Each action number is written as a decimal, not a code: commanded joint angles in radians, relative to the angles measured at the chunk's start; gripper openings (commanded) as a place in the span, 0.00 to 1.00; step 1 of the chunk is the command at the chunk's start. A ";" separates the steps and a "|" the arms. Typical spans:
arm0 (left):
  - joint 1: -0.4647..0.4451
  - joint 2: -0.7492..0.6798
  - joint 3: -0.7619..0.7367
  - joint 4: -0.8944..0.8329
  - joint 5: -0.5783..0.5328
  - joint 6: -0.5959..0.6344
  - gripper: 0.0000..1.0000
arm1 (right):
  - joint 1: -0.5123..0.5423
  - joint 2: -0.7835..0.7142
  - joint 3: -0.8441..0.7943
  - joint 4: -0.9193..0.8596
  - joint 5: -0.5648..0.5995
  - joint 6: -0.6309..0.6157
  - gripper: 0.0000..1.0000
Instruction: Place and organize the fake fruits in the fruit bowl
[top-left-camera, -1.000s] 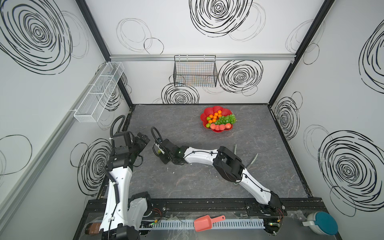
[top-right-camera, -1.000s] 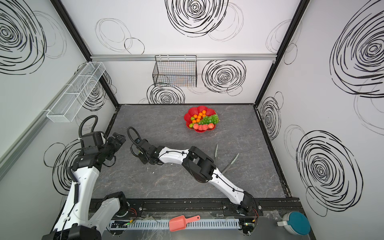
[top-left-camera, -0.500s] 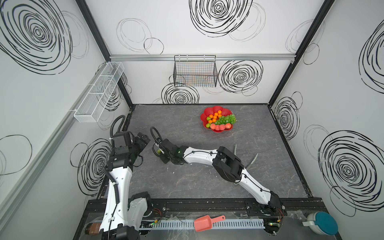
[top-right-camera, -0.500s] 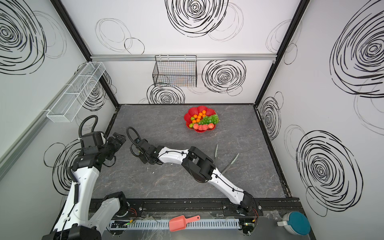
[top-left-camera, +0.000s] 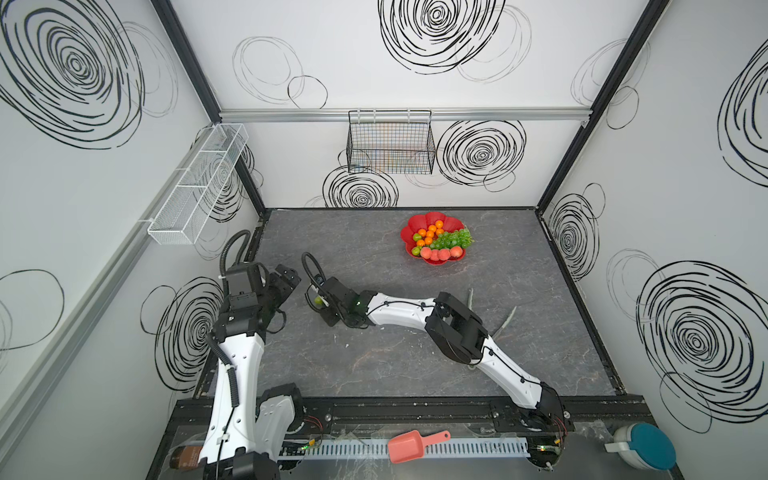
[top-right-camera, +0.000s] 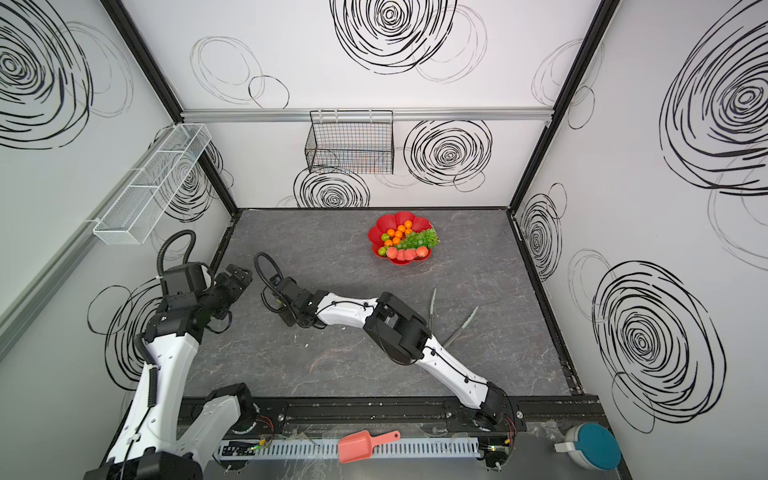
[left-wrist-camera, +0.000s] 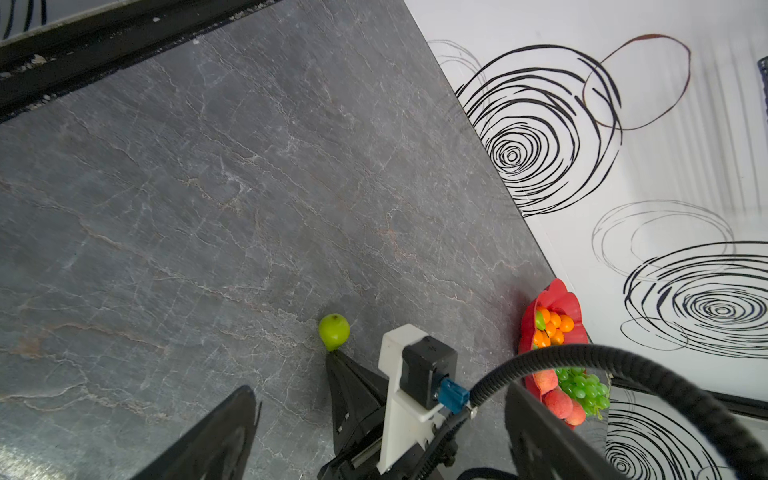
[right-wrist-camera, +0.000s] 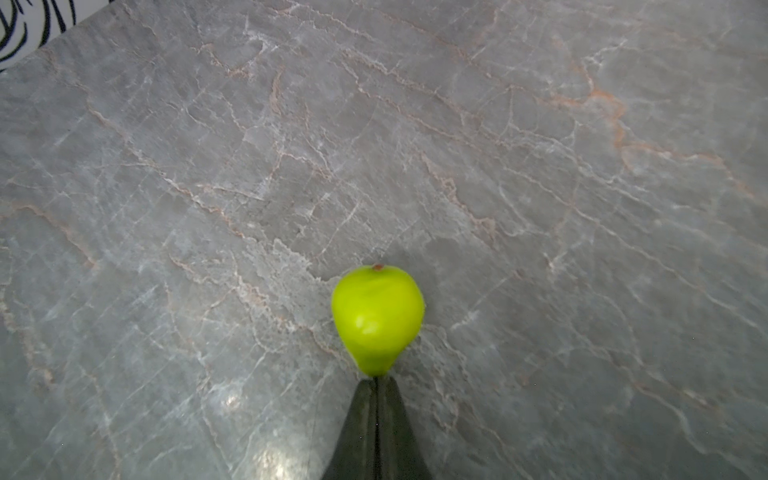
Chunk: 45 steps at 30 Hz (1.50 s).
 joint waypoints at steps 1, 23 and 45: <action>-0.006 0.000 -0.015 0.041 0.021 0.012 0.96 | -0.011 0.068 -0.042 -0.187 -0.030 0.013 0.05; -0.203 0.081 -0.028 0.230 0.195 0.068 0.96 | -0.152 -0.397 -0.383 -0.058 -0.149 0.000 0.00; -0.580 0.303 0.031 0.402 0.082 -0.020 0.96 | -0.328 -0.685 -0.714 -0.009 -0.173 0.050 0.07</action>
